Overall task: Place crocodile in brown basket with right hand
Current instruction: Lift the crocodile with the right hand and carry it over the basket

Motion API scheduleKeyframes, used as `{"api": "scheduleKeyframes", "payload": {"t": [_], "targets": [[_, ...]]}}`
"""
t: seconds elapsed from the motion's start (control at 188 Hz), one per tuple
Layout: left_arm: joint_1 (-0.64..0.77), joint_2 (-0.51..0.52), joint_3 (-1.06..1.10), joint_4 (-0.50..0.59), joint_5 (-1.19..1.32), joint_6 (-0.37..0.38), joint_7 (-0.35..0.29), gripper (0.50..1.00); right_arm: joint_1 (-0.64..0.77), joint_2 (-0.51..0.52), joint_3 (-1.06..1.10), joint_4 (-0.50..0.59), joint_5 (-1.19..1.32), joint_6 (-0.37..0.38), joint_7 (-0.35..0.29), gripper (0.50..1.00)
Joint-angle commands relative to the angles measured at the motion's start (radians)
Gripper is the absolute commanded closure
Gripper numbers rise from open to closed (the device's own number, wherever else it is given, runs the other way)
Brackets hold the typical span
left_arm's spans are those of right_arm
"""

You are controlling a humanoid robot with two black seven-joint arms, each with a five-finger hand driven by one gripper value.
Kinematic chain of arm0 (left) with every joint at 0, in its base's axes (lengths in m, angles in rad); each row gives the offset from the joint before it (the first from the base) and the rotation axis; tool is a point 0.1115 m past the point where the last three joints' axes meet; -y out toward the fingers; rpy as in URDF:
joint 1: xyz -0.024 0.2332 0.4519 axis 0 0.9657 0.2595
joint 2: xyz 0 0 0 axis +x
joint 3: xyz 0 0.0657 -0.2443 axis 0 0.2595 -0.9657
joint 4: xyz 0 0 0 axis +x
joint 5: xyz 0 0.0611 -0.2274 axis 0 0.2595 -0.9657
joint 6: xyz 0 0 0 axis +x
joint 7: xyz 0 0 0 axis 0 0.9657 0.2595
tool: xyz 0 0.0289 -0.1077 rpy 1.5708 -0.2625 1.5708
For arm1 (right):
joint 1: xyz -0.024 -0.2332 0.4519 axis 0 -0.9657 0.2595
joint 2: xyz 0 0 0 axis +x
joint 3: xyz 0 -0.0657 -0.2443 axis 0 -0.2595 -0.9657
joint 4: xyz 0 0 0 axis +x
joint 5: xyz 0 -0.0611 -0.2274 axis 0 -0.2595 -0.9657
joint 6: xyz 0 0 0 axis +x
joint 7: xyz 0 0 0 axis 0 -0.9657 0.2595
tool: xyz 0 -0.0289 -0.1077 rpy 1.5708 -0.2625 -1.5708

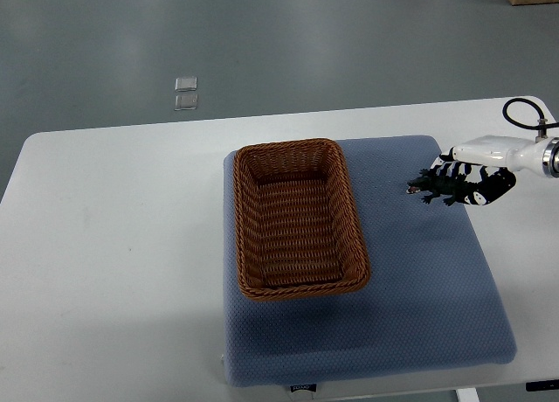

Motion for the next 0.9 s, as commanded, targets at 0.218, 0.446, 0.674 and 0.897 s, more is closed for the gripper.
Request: {"api": "scheduleKeyframes", "payload": {"t": [0.218,0.446,0.674,0.897], "targets": [[0.001,0.0,0.0,0.0,0.0,0.0,0.0,0.5,0.191,0.102,-0.002,-0.003,0.015,0.009,0.001,0.959],[0.001,0.0,0.0,0.0,0.0,0.0,0.0,0.5,0.226,0.254,-0.002,0.01,0.018,0.011,0.007,0.948],[0.001,0.0,0.0,0.0,0.0,0.0,0.0,0.5,0.212,0.382,-0.038,0.0,0.001,0.028,0.0,0.948],[-0.001,0.0,0.0,0.0,0.0,0.0,0.0,0.5,0.197,0.428,-0.096,-0.032,-0.008,0.02,-0.019,0.94]]}}
